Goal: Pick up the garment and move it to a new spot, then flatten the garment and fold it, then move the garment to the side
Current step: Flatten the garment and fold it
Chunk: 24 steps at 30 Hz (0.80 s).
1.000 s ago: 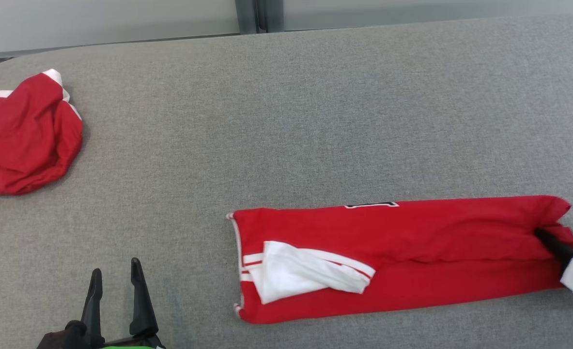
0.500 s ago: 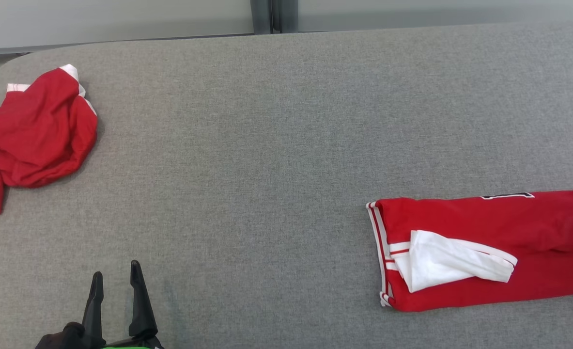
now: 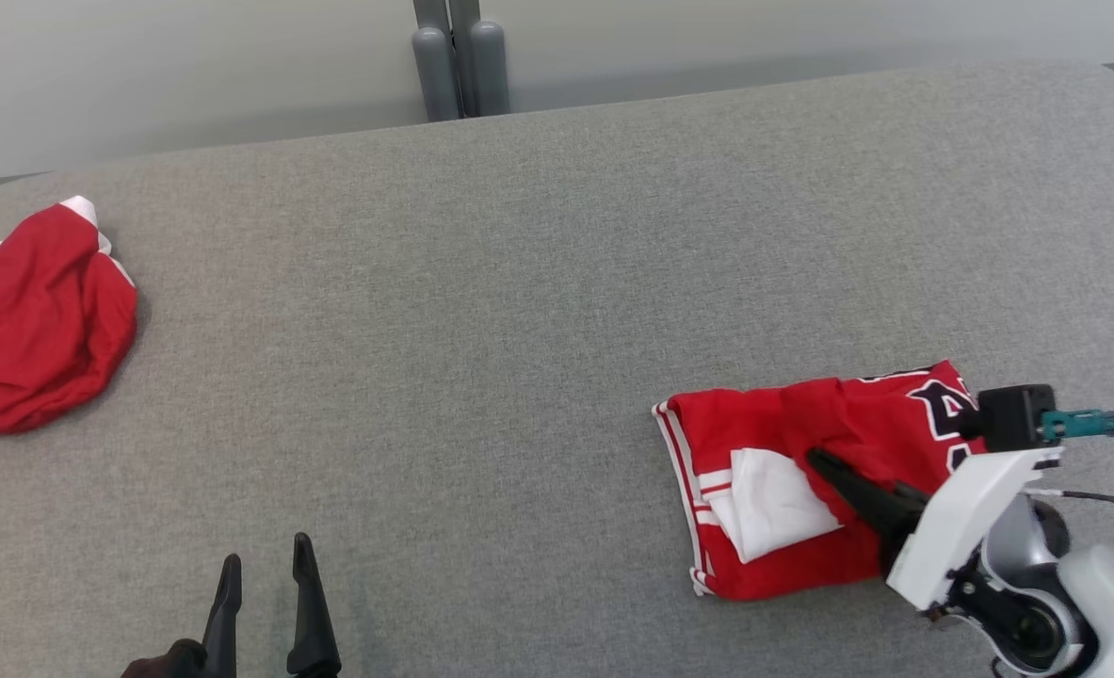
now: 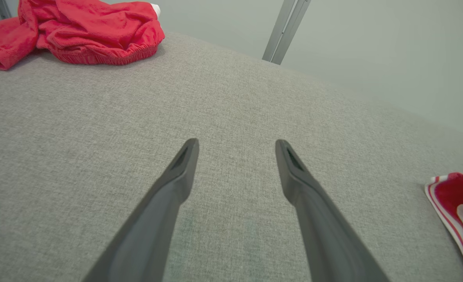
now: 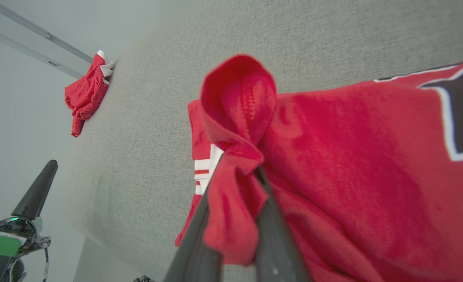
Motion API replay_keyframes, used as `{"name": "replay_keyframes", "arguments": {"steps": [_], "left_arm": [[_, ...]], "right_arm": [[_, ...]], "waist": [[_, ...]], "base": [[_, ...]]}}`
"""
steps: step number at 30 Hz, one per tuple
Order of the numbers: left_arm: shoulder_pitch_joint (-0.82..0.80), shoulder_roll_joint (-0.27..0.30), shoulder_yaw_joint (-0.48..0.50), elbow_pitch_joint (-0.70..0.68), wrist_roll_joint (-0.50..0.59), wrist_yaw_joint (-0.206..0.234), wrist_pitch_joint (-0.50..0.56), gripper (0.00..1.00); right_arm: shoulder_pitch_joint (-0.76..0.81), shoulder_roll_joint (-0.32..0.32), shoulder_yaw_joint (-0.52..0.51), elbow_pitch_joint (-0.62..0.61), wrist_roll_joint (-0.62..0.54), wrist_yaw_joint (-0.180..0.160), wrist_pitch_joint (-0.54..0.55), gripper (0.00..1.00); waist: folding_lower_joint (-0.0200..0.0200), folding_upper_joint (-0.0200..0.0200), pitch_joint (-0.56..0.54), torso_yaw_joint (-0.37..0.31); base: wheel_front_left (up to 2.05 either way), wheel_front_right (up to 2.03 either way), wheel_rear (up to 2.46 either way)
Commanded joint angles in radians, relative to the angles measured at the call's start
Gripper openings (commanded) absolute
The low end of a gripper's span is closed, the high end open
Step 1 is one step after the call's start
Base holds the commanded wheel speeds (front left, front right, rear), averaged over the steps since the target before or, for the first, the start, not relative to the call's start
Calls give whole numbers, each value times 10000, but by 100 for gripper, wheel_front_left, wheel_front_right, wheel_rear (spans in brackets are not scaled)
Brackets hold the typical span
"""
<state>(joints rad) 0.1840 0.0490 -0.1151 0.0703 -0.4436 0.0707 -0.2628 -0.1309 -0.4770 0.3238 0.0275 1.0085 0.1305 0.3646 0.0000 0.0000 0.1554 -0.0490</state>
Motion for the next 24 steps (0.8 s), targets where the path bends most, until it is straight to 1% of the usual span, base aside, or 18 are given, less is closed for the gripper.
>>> {"name": "replay_keyframes", "arguments": {"steps": [1, 5, 7, 9, 14, 15, 16, 19, 21, 24], "left_arm": [[-18, 29, 2, 49, 77, 51, -26, 100], [-13, 29, 9, 158, 178, 26, -26, 100], [-28, 29, -28, 185, 188, 20, -26, 100], [-42, 29, -62, 204, 188, 34, -26, 100], [-61, 28, -171, 232, 94, 73, -27, 100], [-73, 28, -202, 239, 72, 80, -27, 100], [-72, 28, -227, 253, 55, 94, -27, 100], [-21, 28, -245, 258, -9, 110, -27, 100], [29, 28, -240, 274, -10, 108, -27, 100], [110, 28, -124, 289, 65, 102, -27, 100]], "right_arm": [[-233, 500, 34, 192, -328, 4, -116, 0], [-571, 1663, 81, 835, -1256, 4, -234, 0], [-713, 2008, 144, 998, -1569, 4, -194, 0], [-798, 2291, 70, 1151, -1842, 4, -244, 0], [-969, 2730, -106, 1356, -2295, 4, -294, 0], [-979, 2784, -128, 1378, -2380, 4, -289, 40], [-966, 2801, -54, 1370, -2491, 4, -220, 100], [-829, 2751, 178, 1152, -2668, 4, -106, 100], [-740, 2582, 366, 762, -2855, 4, -325, 100], [-265, 2609, 108, -32, -2777, 4, -1136, 100]], "waist": [[0, 0, -58, -58], [0, 0, -42, -55], [0, 0, -32, -17], [0, 0, -31, 31], [0, 0, -10, 128], [0, 0, -10, 153], [0, 0, -23, 174], [0, 0, -47, 198], [0, 0, -66, 219], [0, 0, -179, 296]], "base": [[0, 0, 0], [0, 0, 0], [0, 0, 0], [0, 0, 0], [0, 0, 0], [0, 0, 0], [0, 0, 0], [0, 0, 0], [0, 0, 0], [0, 0, 0]]}}
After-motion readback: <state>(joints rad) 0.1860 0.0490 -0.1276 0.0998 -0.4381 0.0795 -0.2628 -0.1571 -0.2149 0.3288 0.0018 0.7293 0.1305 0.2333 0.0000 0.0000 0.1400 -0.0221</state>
